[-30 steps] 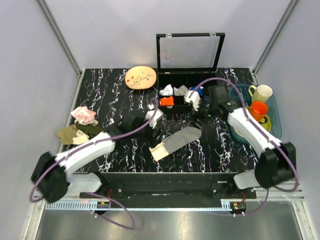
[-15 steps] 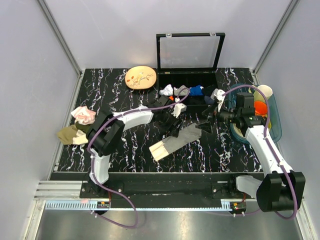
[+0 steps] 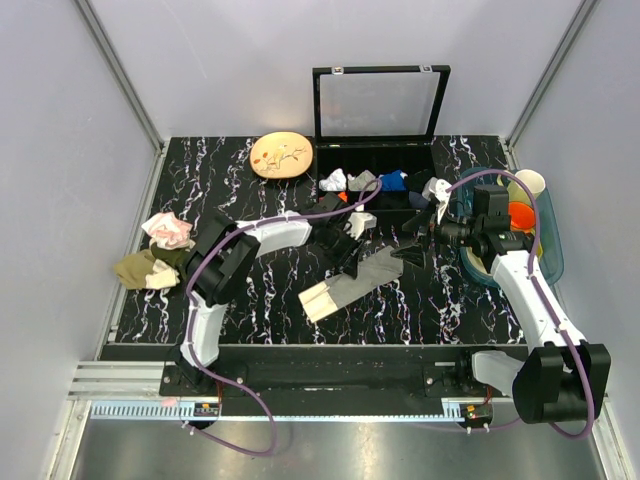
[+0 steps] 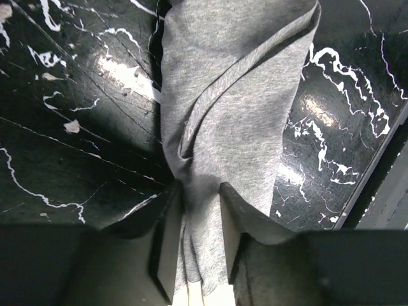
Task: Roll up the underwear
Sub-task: Move the underwear to the center of the board.
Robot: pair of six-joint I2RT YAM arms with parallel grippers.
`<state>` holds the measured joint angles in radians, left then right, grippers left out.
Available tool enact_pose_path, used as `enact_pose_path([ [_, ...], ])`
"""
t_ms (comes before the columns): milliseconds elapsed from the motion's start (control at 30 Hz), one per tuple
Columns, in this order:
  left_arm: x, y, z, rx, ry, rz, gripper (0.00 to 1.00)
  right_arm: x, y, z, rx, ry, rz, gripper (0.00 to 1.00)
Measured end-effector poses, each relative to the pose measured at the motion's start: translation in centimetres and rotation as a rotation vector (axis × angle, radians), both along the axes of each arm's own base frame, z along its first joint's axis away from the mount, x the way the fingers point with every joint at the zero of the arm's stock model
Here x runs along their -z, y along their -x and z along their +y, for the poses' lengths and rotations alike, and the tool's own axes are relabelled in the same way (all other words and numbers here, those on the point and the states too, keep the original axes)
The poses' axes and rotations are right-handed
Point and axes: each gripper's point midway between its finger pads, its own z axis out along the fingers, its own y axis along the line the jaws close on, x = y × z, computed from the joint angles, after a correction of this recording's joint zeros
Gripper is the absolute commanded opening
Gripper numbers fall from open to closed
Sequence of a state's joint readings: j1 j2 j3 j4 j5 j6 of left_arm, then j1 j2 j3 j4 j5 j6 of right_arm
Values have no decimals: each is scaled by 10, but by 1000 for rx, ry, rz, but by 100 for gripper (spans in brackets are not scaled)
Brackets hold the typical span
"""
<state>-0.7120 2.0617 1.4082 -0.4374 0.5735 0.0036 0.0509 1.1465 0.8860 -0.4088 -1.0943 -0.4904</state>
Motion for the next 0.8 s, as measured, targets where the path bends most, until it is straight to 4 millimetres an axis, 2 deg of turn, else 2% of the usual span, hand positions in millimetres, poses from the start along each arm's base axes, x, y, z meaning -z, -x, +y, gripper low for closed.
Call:
enact_pose_path([
  [100, 5, 3, 1, -29, 0, 28, 0, 0, 0, 0, -1, -1, -2, 93],
  [267, 6, 4, 13, -175, 40, 71, 0, 1, 2, 1, -16, -7, 5, 91],
  [367, 6, 2, 44, -364, 46, 120, 0, 5, 3, 1, -23, -5, 18, 89],
  [567, 8, -22, 123, -856, 99, 200, 0, 10, 6, 1, -33, -2, 42, 88],
  [733, 8, -29, 171, -1184, 135, 250, 0, 12, 7, 1, -38, -3, 47, 87],
  [800, 7, -30, 182, -1280, 152, 261, 0, 12, 7, 2, -40, -3, 51, 87],
])
